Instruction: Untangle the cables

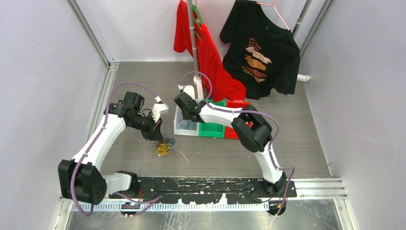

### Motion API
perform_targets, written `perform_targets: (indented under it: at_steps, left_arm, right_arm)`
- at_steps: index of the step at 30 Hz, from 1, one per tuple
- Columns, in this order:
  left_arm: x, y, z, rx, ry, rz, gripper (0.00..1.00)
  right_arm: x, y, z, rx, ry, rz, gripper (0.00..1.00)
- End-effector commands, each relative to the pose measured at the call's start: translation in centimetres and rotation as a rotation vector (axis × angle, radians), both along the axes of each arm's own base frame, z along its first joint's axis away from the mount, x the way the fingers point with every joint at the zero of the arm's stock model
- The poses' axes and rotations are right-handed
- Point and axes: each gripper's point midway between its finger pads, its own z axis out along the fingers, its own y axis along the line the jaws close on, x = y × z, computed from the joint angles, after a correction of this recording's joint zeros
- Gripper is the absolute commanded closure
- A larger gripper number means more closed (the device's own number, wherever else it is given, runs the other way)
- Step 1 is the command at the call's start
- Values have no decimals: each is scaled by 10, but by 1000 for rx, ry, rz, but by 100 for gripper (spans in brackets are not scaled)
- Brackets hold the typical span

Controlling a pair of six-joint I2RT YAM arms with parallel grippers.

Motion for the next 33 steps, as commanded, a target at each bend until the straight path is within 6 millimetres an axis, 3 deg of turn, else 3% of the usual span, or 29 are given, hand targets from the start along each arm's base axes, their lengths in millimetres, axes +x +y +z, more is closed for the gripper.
perform_targets:
  at_steps: [1, 4, 6, 10, 16, 21, 26, 31, 33]
  left_arm:
    - [-6, -6, 16, -64, -61, -50, 100]
    - [-4, -8, 16, -71, -65, -49, 100]
    - [-3, -9, 19, -80, -60, -44, 100]
    - [1, -11, 22, -89, -72, -29, 100]
    - [6, -10, 21, -79, -85, -19, 100]
    - [0, -8, 20, -72, -81, -62, 100]
    - [-2, -4, 22, -49, -114, -96, 100]
    - [-7, -1, 27, -37, -130, -128, 100]
    - [-10, -1, 29, -37, -140, -143, 100]
  right_arm:
    - [6, 7, 70, 142, -89, -18, 46]
    - [-5, 3, 109, 236, -119, -6, 29]
    - [-20, 6, 135, 333, -123, 43, 23]
    - [-44, 8, 156, 442, -107, 115, 15]
    - [-68, -3, 174, 533, -99, 136, 16]
    - [-101, -12, 136, 476, -15, 170, 26]
    - [-119, -11, 85, 394, 98, 188, 50]
    - [-126, 2, 50, 353, 198, 241, 75]
    - [-126, 9, 40, 346, 227, 258, 81]
